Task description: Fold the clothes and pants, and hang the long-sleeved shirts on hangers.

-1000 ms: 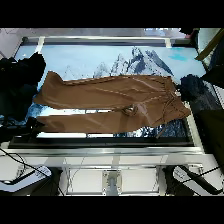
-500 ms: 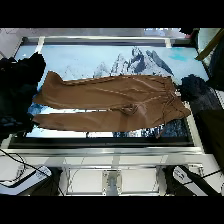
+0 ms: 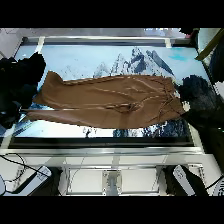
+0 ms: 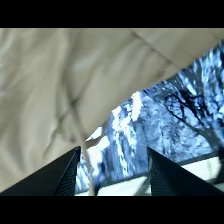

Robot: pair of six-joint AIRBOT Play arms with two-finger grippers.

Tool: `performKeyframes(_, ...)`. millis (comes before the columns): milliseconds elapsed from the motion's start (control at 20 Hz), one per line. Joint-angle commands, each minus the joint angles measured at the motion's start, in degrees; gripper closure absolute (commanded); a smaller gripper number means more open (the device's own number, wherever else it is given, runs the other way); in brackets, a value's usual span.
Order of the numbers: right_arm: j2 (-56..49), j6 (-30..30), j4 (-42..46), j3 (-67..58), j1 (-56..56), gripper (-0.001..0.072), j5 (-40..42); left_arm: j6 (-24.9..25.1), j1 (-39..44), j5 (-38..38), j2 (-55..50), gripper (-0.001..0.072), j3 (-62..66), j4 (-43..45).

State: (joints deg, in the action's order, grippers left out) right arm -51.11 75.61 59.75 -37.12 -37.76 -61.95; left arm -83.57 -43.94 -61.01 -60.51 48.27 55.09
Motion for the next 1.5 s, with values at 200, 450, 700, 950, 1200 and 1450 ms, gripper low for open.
performKeyframes(200, -13.42, -12.07, -17.38, 6.95, -1.14, 0.0221, 13.75, 0.0, 0.04, -1.86, 1.31, 0.0697, 2.78, -1.81)
performKeyframes(450, -15.93, -12.26, -11.65, 1.88, -1.33, 0.0222, 17.35, 0.0, 0.04, -3.13, 1.33, 0.0697, 2.78, -1.75)
performKeyframes(700, -16.35, -12.96, -9.84, -0.22, -7.76, 0.0222, 10.73, 0.02, 0.04, -3.1, 1.31, 0.0696, 2.78, -1.6)
performKeyframes(950, -22.73, -19.56, -17.03, 1.07, -8.22, 0.0223, 9.49, 0.02, 0.04, -3.08, 1.31, 0.0697, 2.78, -1.57)
performKeyframes(1200, -27.96, -27.63, -31.1, 1.07, -8.09, 0.0225, 11.87, 0.0, 0.04, -3.08, 1.31, 0.0697, 2.78, -1.6)
performKeyframes(1450, -28.57, -28.87, -31.17, 1.03, -8.04, 0.0395, 14.86, 0.02, 0.04, -2.89, 1.31, 0.0697, 2.78, -1.57)
